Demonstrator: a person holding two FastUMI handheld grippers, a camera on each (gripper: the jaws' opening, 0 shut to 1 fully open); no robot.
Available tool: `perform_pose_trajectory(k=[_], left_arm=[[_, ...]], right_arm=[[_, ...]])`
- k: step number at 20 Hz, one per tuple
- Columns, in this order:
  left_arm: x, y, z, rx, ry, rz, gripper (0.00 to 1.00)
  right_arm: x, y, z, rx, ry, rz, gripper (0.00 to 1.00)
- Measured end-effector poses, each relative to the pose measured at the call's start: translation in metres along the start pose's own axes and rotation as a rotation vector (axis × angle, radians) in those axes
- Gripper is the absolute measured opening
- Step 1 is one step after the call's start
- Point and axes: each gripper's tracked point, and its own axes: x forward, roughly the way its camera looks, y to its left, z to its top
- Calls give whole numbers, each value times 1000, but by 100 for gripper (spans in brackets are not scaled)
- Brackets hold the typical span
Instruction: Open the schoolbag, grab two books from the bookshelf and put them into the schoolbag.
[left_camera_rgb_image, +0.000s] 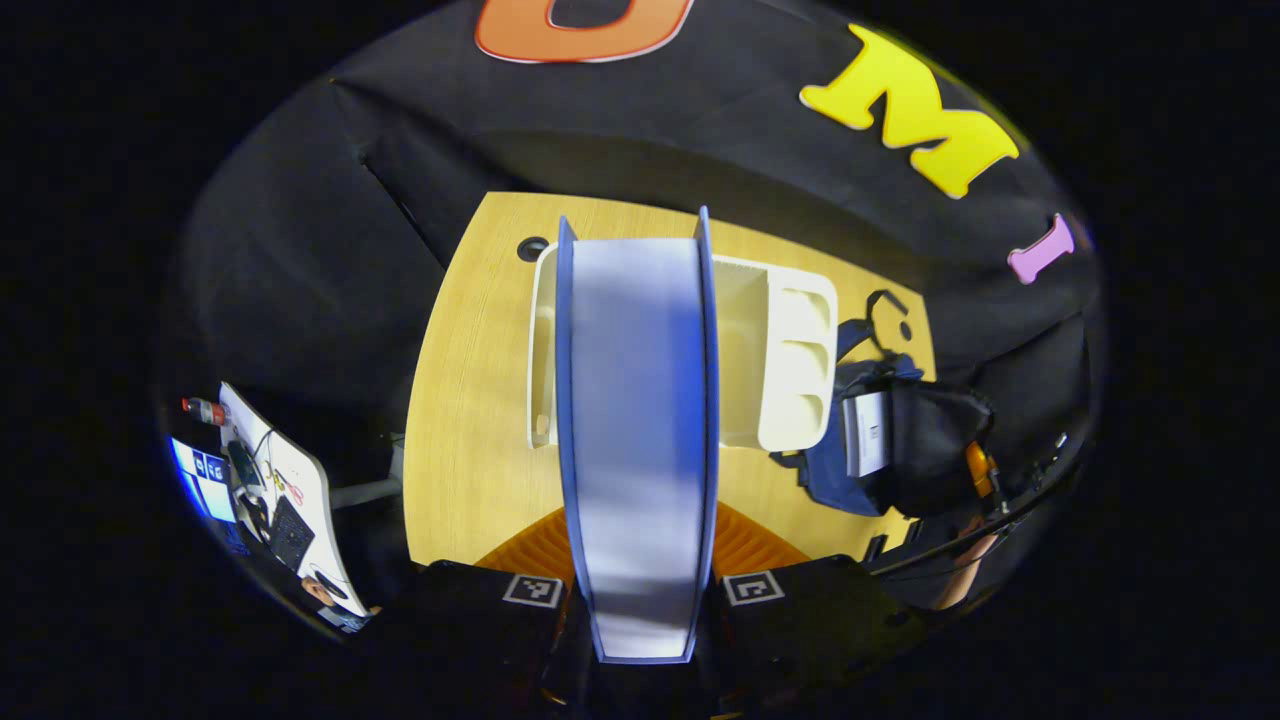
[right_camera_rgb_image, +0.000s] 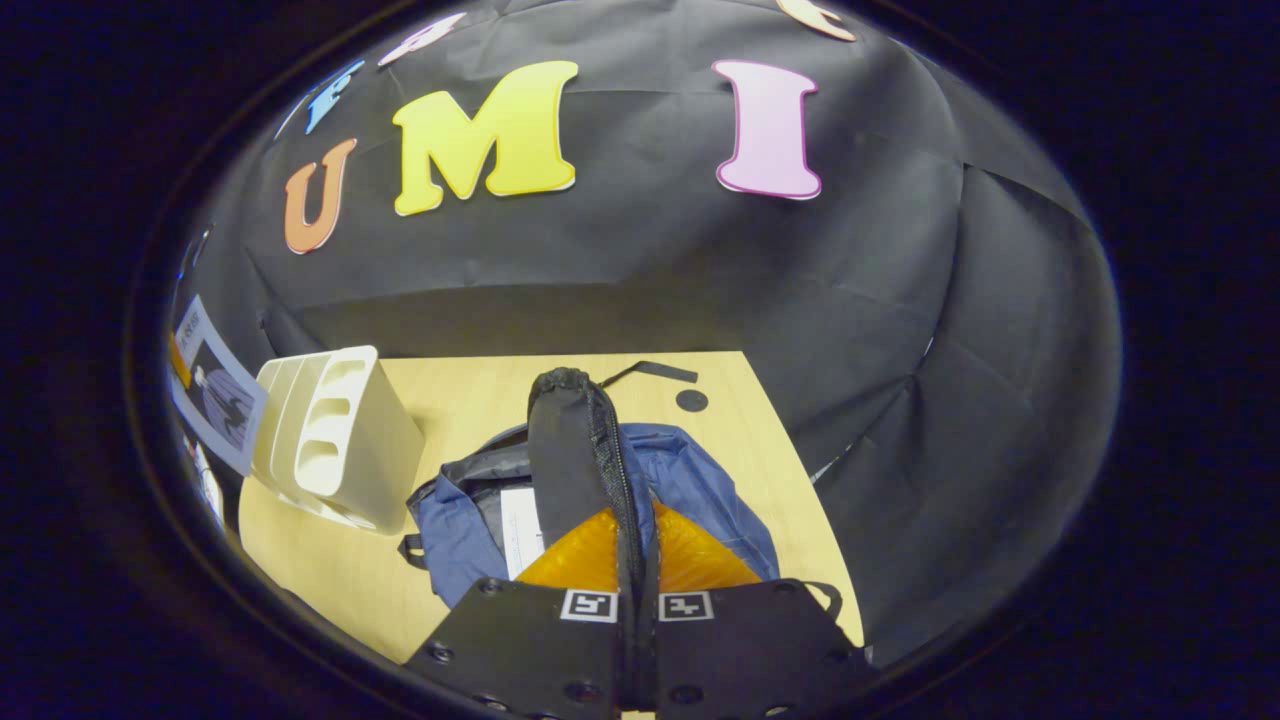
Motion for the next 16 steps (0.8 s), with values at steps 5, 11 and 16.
perform_pose_trajectory(k=[5, 11, 16], left_arm=[[-20, -42, -7, -12, -103, -185, 44], [-19, -119, -13, -49, -115, -492, 44], [16, -191, -32, -27, -105, -610, 43]], right_arm=[[-5, 3, -1, -6, -1, 5, 0], [-6, 4, 0, -20, -2, 13, 0], [-5, 4, -1, -30, -2, 19, 0]])
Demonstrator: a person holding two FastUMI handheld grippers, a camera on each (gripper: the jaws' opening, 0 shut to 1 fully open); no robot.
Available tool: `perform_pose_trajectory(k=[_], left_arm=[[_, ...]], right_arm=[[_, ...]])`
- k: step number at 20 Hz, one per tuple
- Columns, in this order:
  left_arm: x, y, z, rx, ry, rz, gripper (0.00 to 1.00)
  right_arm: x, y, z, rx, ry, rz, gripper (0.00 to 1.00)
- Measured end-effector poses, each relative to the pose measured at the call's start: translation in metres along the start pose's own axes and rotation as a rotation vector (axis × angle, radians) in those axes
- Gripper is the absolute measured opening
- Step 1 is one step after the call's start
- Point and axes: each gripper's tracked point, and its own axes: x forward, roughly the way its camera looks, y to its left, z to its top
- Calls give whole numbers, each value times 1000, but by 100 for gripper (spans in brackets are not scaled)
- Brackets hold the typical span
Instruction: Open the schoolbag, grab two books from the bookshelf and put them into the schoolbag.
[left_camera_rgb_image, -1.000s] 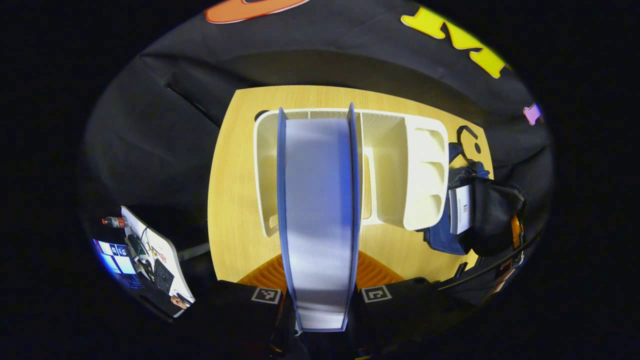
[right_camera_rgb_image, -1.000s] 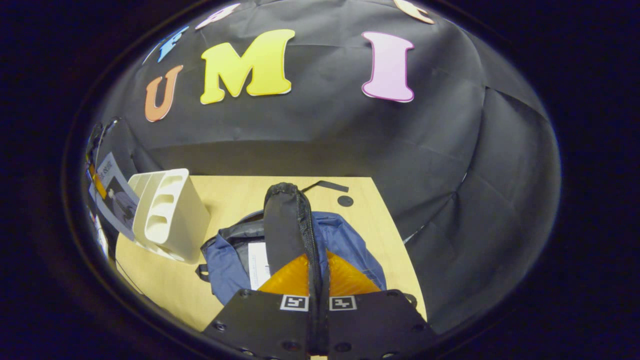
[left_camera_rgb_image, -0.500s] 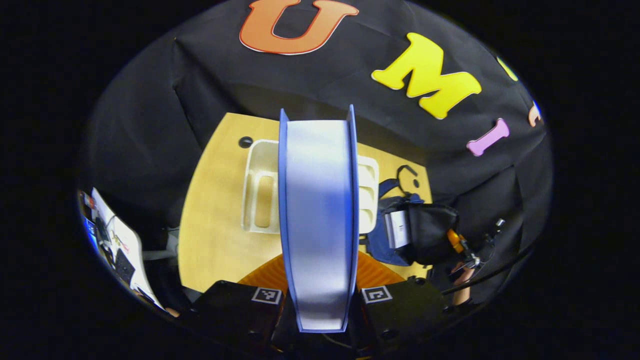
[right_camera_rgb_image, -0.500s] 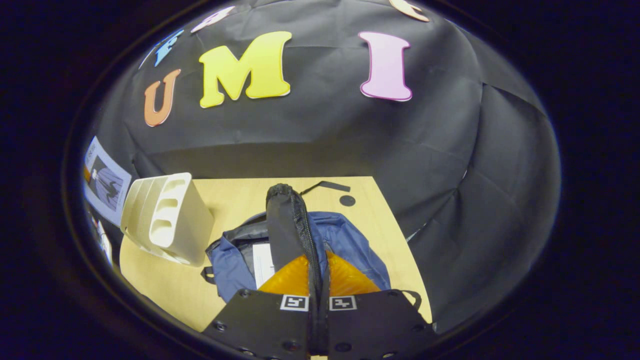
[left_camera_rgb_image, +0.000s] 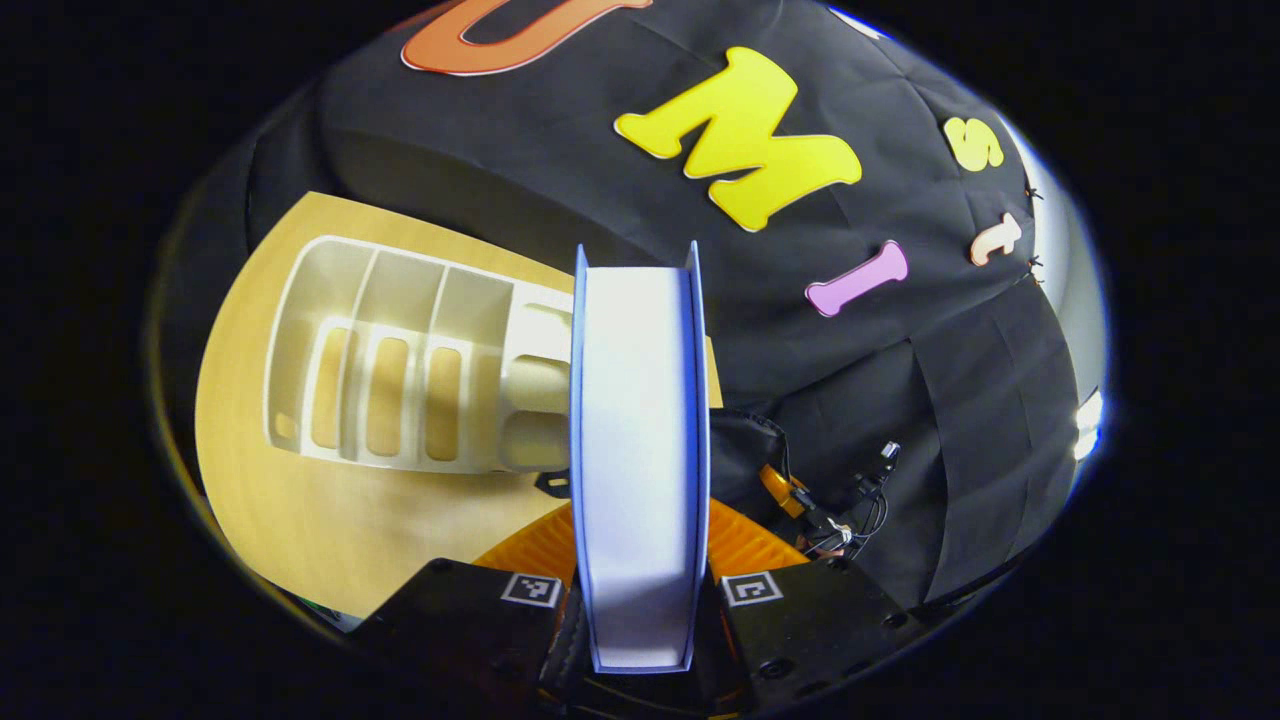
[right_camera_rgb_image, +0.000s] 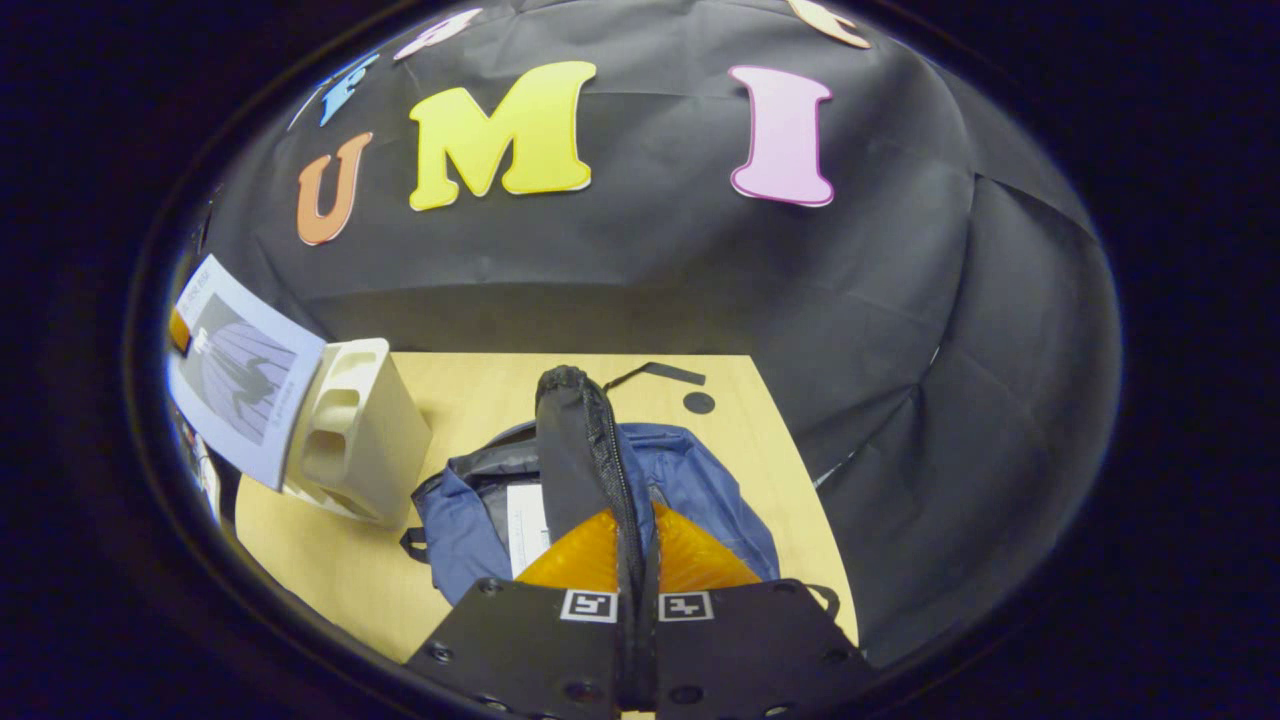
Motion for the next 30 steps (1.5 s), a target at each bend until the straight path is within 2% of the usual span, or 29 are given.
perform_pose_trajectory(k=[4, 11, 12, 14, 18, 22, 23, 30], left_arm=[[71, -16, -33, -61, 40, -43, 44], [173, -15, -70, -101, 55, -15, 44], [184, -14, -73, -114, 57, -13, 44], [203, -13, -82, -153, 75, -23, 44], [229, -11, -96, -173, 84, -50, 44], [250, -19, -104, -209, 62, -118, 45], [256, -23, -106, -208, 57, -134, 43], [303, -46, -110, -242, 46, -227, 43]], right_arm=[[1, -7, 0, 12, 4, 1, 0], [0, -18, -3, 19, 14, 0, 2], [1, -18, -2, 19, 16, 2, 0], [1, -18, -2, 19, 21, 7, 2], [0, -18, 1, 10, 24, 10, 0], [-8, -14, 8, 2, 18, 13, 2], [-12, -12, 10, -8, 15, 12, 0], [-23, -6, 28, -57, 0, 10, 0]])
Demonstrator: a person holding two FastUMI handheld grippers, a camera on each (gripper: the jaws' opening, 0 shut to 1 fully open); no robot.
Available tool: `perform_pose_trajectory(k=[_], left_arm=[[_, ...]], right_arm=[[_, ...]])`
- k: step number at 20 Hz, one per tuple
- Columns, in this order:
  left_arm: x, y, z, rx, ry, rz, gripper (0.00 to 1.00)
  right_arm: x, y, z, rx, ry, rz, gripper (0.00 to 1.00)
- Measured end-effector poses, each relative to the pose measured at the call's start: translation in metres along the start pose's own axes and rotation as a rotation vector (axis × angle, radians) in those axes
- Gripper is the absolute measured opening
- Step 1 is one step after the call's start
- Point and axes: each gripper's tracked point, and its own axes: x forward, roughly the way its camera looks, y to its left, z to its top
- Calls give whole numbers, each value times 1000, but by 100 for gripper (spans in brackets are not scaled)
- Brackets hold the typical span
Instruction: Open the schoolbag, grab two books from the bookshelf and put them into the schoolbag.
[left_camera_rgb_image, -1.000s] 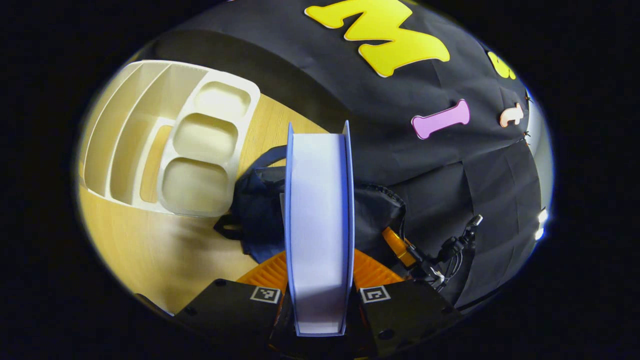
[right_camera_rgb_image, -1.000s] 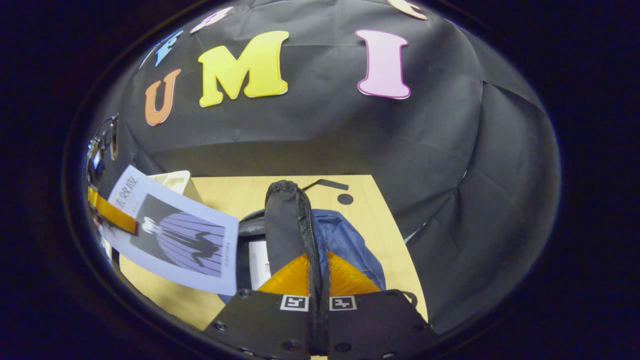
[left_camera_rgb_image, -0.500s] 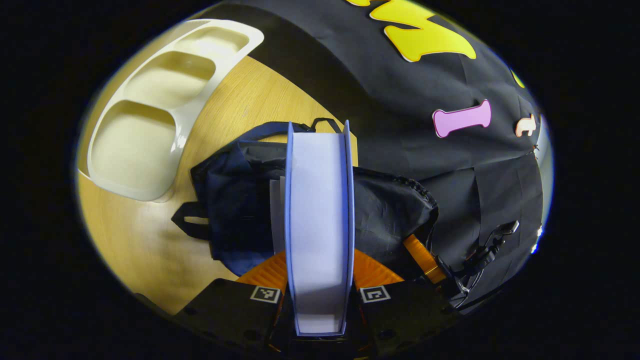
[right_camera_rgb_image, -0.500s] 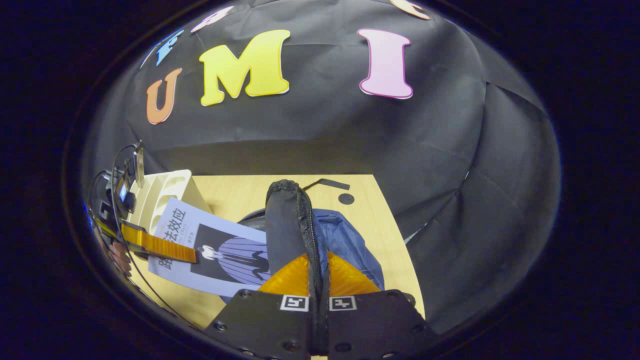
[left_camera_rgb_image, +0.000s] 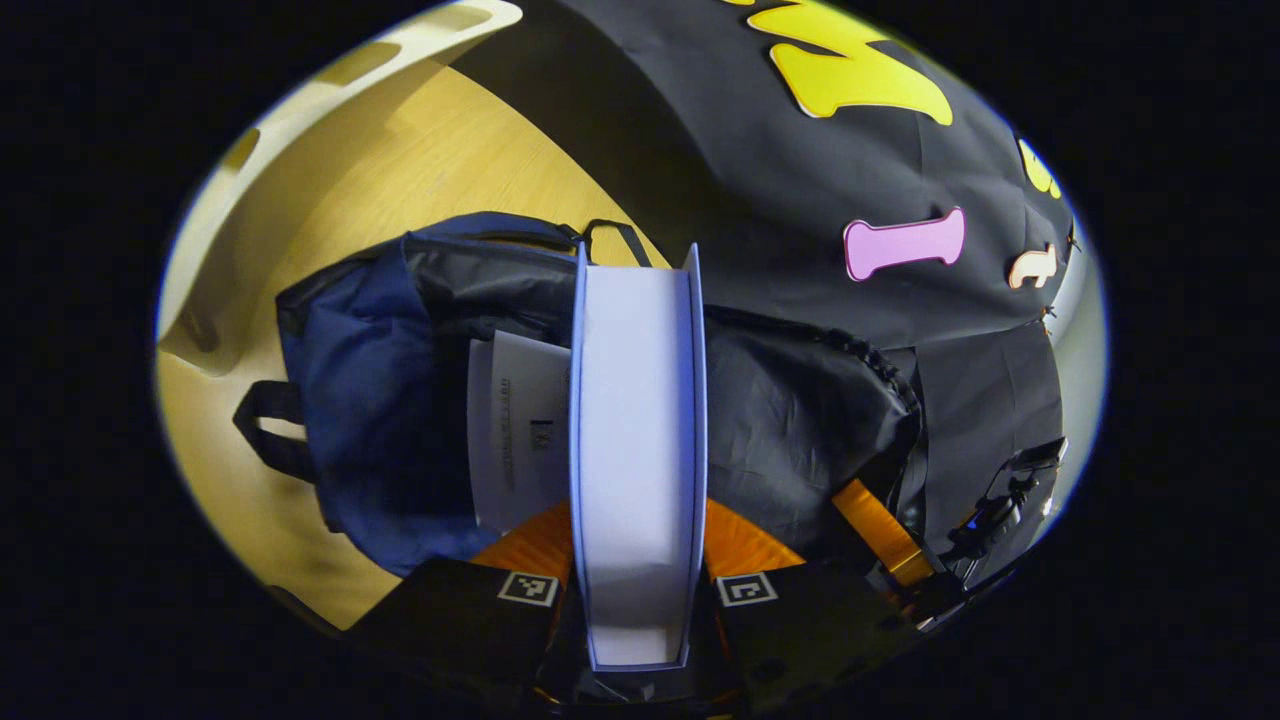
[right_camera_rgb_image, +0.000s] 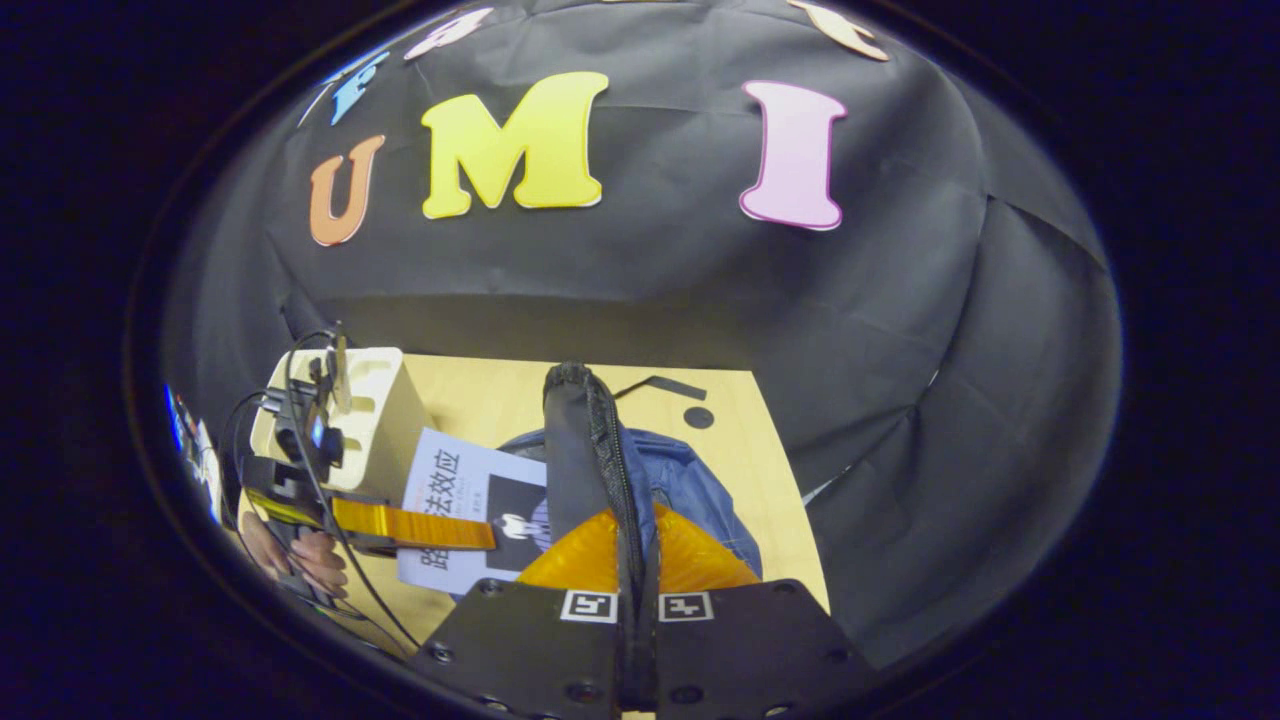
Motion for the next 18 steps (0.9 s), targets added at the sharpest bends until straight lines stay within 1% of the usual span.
perform_pose_trajectory(k=[4, 7, 8, 9, 12, 14, 15, 16, 17, 18], left_arm=[[32, -2, 0, -50, 13, -63, 43], [55, 0, 0, -88, 12, -113, 43], [62, 0, 1, -95, 9, -126, 46], [67, 2, 1, -99, 5, -137, 43], [79, 10, 1, -116, -1, -150, 43], [84, 18, -3, -134, 19, -151, 45], [86, 22, -3, -140, 33, -137, 47], [88, 25, -6, -144, 48, -129, 52], [88, 27, -6, -147, 60, -121, 59], [88, 30, -7, -146, 73, -101, 65]], right_arm=[[7, 0, -2, 3, 17, -3, 0], [11, -2, 2, -14, 14, -19, 0], [12, -2, 2, -18, 15, -20, 0], [12, -1, 2, -19, 17, -19, 0], [13, 2, 2, -21, 21, -9, 0], [17, 6, 1, -16, 25, -4, 0], [18, 7, 0, -12, 27, -1, 2], [19, 10, -1, -8, 29, 5, 0], [19, 11, -2, -9, 29, 4, 2], [19, 11, -2, -10, 30, 4, 0]])
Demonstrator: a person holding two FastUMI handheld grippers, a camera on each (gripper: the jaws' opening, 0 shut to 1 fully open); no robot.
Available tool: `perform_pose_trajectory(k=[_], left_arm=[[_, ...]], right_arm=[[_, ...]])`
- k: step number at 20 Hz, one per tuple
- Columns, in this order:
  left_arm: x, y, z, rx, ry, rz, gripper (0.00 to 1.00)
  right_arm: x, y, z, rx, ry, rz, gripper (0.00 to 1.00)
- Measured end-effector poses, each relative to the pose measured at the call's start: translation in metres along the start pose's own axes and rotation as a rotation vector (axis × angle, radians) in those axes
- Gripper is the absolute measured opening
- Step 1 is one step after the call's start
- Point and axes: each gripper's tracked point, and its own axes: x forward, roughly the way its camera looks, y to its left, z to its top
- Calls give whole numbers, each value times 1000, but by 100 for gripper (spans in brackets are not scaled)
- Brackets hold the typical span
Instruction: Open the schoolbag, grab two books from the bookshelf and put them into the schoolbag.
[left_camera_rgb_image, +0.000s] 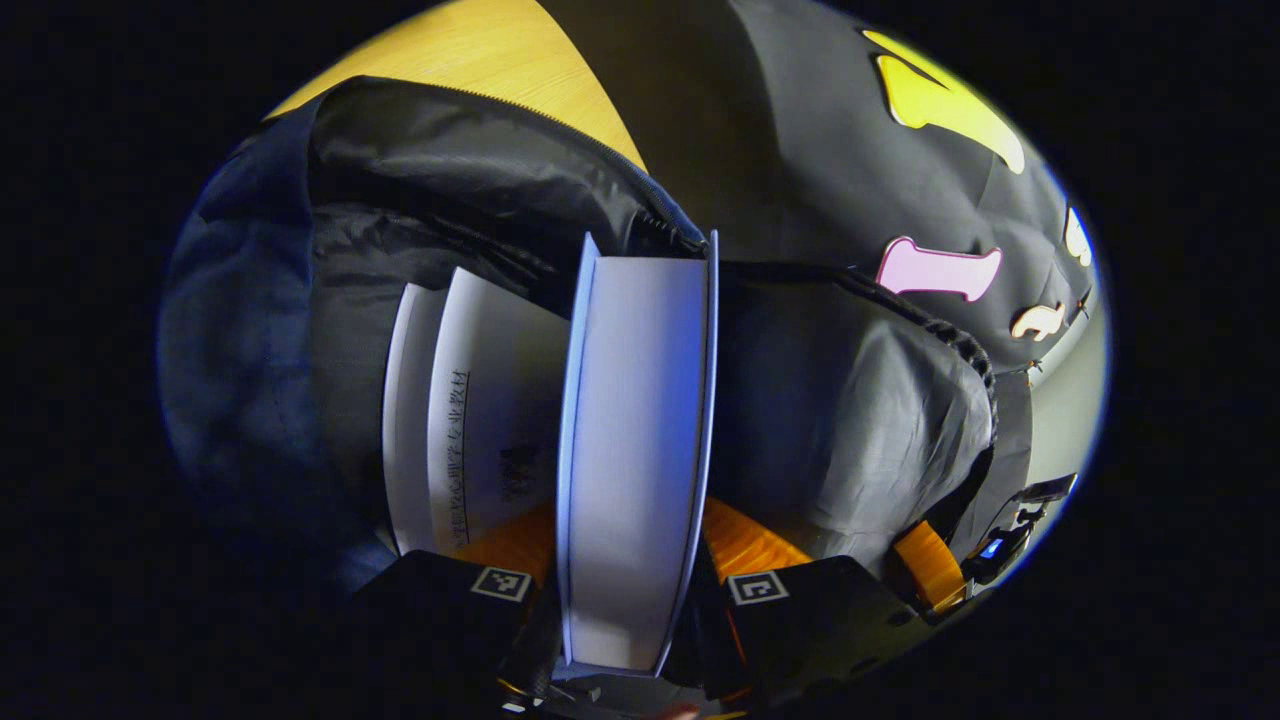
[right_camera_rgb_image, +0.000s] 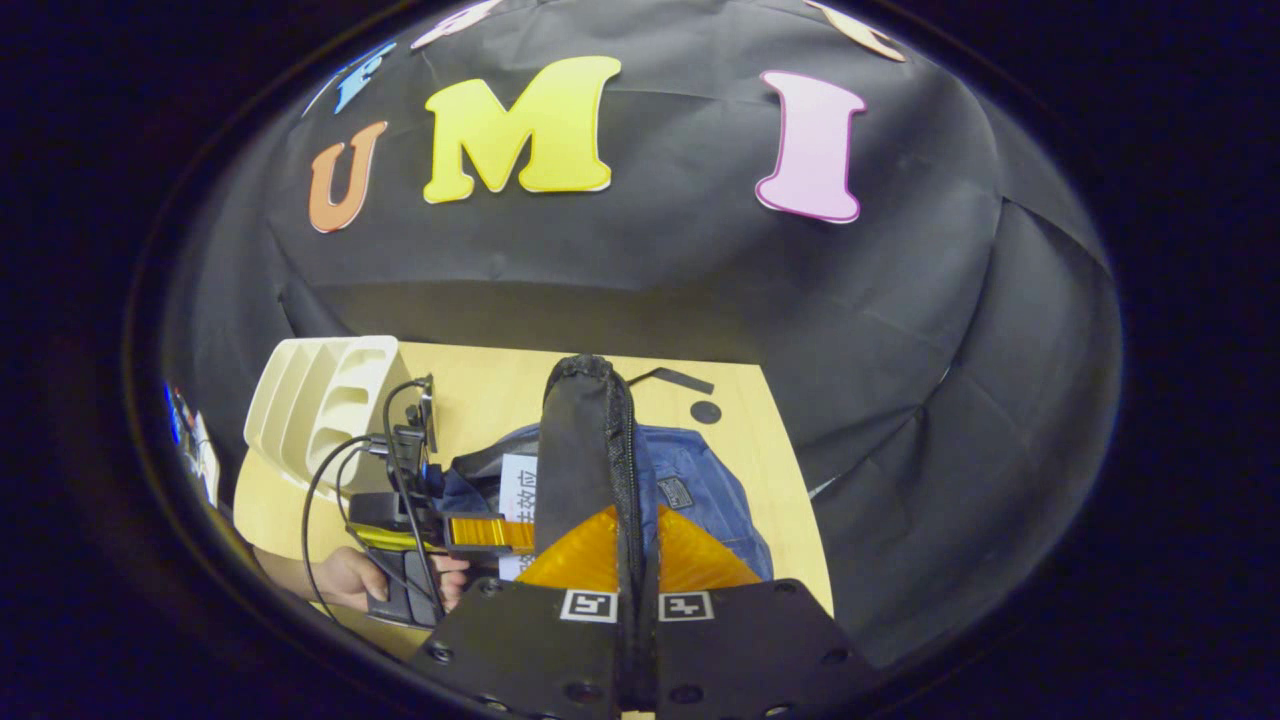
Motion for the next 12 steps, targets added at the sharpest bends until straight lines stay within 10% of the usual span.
perform_pose_trajectory(k=[7, 12], left_arm=[[-23, 20, -2, 45, 77, 234, 85], [-70, 20, -2, 158, 109, 451, 81]], right_arm=[[4, 1, -1, 10, -3, 3, 0], [8, 14, -9, 33, 9, 36, 0]])
